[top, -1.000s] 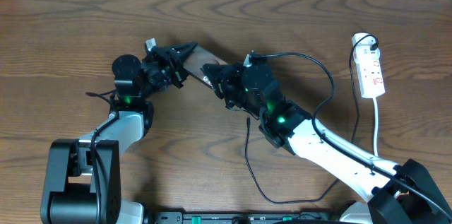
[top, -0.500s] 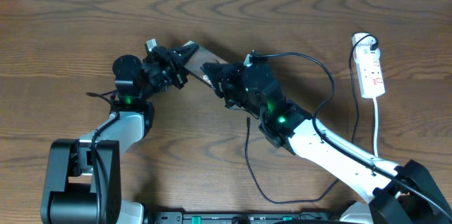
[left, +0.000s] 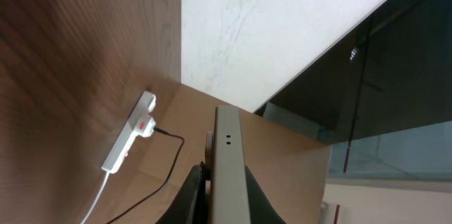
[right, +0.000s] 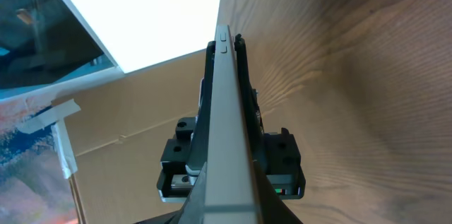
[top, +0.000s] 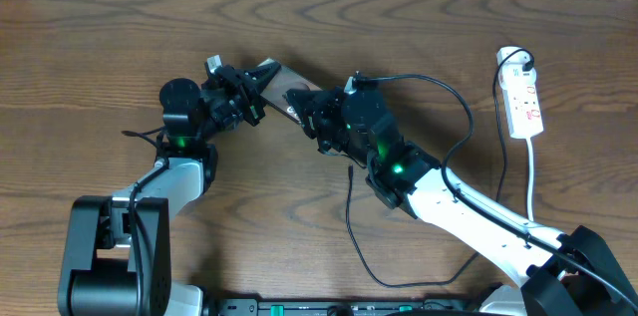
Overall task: Plug charger to phone and switch on socket
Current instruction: 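Open the right gripper and carry the phone left with the left gripper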
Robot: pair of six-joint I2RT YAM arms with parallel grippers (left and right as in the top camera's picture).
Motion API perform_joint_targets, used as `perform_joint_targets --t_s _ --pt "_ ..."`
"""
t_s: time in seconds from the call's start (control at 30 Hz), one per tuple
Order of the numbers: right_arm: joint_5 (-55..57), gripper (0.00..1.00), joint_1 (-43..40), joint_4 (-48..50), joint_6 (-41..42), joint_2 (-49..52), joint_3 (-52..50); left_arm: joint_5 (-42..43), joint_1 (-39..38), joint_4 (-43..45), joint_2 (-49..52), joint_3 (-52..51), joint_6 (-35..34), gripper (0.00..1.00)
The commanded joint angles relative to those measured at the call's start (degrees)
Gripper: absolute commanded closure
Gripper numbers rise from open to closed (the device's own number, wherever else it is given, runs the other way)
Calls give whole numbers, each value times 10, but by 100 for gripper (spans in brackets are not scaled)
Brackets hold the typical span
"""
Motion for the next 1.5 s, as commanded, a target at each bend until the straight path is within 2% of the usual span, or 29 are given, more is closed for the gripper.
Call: perform_joint_targets --t_s 0.0,0.03,0.1,0.23,0.3,0.33,0.6,0.8,0.97,1.07,1.23,1.37,1.47 --pt "1 74 5 -12 -7 5 -6 7 -2 14 -10 11 -19 92" --pt "1 65 5 -12 -7 5 -6 7 -2 14 -10 11 -20 92" --pt "1 57 5 -12 -7 5 -6 7 -2 14 -10 11 -20 92" --pt "1 24 5 -12 -12 5 -6 7 -2 14 -10 11 -20 92" --pt "1 4 5 -12 -11 5 -6 7 -2 14 -10 11 -20 92" --pt "1 1 5 -12 -12 5 -6 7 -2 14 -10 11 -20 92" --pt "0 1 -1 -12 -37 4 -6 20 19 -1 -10 11 -1 92" --pt "-11 1 -18 -12 -87 4 -6 87 94 -36 -10 11 96 92" --pt "-19 1 -31 -12 -142 4 -6 176 169 -35 -10 11 188 92" --pt "-19 1 -38 -10 -206 4 -6 233 211 -30 -10 11 245 92" --pt "-43 1 -54 2 -363 4 -6 326 255 -26 -10 11 347 93" --pt "-116 1 -68 45 -501 4 -6 374 263 -26 -10 11 435 92" --pt "-181 1 -86 43 -555 4 4 406 263 -26 -10 11 494 92"
